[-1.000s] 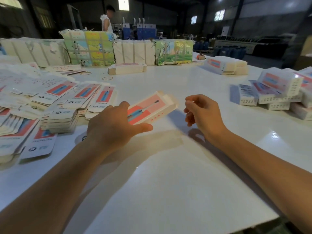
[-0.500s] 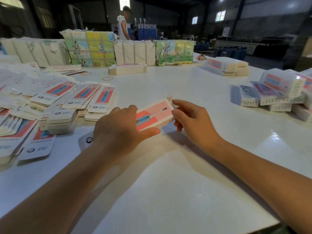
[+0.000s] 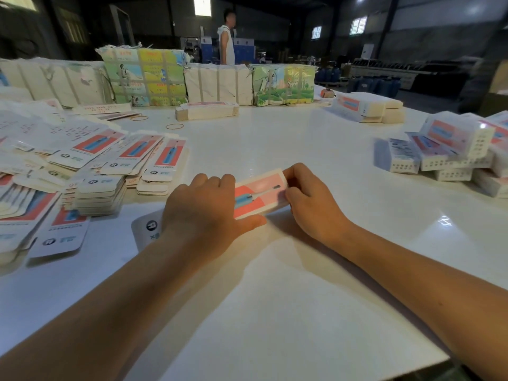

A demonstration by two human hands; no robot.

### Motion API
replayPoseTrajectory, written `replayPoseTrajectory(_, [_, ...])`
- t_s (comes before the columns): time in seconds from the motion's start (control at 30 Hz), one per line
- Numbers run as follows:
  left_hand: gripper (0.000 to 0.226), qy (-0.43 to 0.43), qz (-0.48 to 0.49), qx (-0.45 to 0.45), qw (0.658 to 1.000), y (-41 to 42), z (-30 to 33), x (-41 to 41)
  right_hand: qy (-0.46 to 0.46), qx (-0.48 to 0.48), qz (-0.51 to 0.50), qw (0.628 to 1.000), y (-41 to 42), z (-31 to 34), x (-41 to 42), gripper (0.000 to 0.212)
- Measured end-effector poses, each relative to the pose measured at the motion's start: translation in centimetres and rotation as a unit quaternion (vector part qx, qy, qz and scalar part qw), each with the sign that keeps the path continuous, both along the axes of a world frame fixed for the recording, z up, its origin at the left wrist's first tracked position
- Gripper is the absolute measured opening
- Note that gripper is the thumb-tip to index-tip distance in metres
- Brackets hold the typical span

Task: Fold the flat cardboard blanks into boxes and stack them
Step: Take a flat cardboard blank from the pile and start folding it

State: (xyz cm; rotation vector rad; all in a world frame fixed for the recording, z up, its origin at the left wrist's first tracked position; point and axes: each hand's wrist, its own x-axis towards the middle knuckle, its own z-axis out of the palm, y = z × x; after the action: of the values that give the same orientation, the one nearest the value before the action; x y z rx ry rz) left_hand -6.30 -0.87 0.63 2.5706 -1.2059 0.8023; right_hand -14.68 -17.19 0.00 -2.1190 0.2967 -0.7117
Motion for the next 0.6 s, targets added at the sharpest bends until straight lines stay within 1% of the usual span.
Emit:
replayPoseTrajectory(0.1, [0.061,0.0,-0.017,-0.018,1.0,-0.1,0.0,-0.3,-0.001,-0.056,-0.024,0.998,0.0,0.0,-0.1,0.019])
replayPoseTrajectory(0.17, [0.063,0.0,-0.006,-0.007,1.0,-0.1,0.0,-0.4,0.012,-0.089,-0.027,0.996,-0.2,0.2,-0.2,0.011])
replayPoseTrajectory(0.2, [0.064,0.003,0.007,0.004,1.0,-0.2,0.1,-0.4,0.011,-0.085,-0.022,0.996,-0.3,0.3,-0.2,0.01])
replayPoseTrajectory(0.3, [0.072,0.035,0.031,0.019,0.999,-0.2,0.4,-0.2,-0.009,-0.023,-0.009,1.0,-0.7,0.6,-0.3,0.009])
replayPoseTrajectory(0.37, [0.076,0.06,0.029,0.009,0.998,-0.2,0.6,-0.2,-0.036,-0.031,-0.038,0.998,-0.9,0.8,-0.4,0.004])
replayPoseTrajectory(0.4, [0.076,0.067,0.028,0.001,0.997,-0.1,0.7,-0.2,-0.048,-0.056,-0.069,0.995,-1.1,0.9,-0.4,0.014])
replayPoseTrajectory(0.43, [0.074,0.07,0.028,-0.006,0.997,-0.1,0.8,-0.2,-0.052,-0.067,-0.095,0.992,-1.1,0.9,-0.4,0.029])
replayPoseTrajectory(0.47, [0.072,0.07,0.028,-0.01,0.997,-0.1,0.8,-0.2,-0.05,-0.035,-0.106,0.993,-1.2,0.9,-0.2,0.047])
replayPoseTrajectory(0.5, [0.07,0.07,0.027,-0.012,0.997,-0.2,0.8,-0.2,-0.039,0.05,-0.095,0.993,-1.2,0.9,0.0,0.062])
replayPoseTrajectory(0.53, [0.067,0.07,0.024,-0.013,0.997,-0.2,0.8,-0.3,-0.025,0.176,-0.058,0.982,-1.1,1.1,0.1,0.072])
replayPoseTrajectory(0.57, [0.066,0.071,0.018,-0.013,0.997,-0.2,0.8,-0.4,-0.011,0.308,-0.007,0.951,-1.0,1.1,0.2,0.075])
replayPoseTrajectory(0.6, [0.065,0.072,0.01,-0.013,0.997,-0.3,0.8,-0.4,-0.001,0.415,0.05,0.909,-1.0,1.1,0.3,0.069])
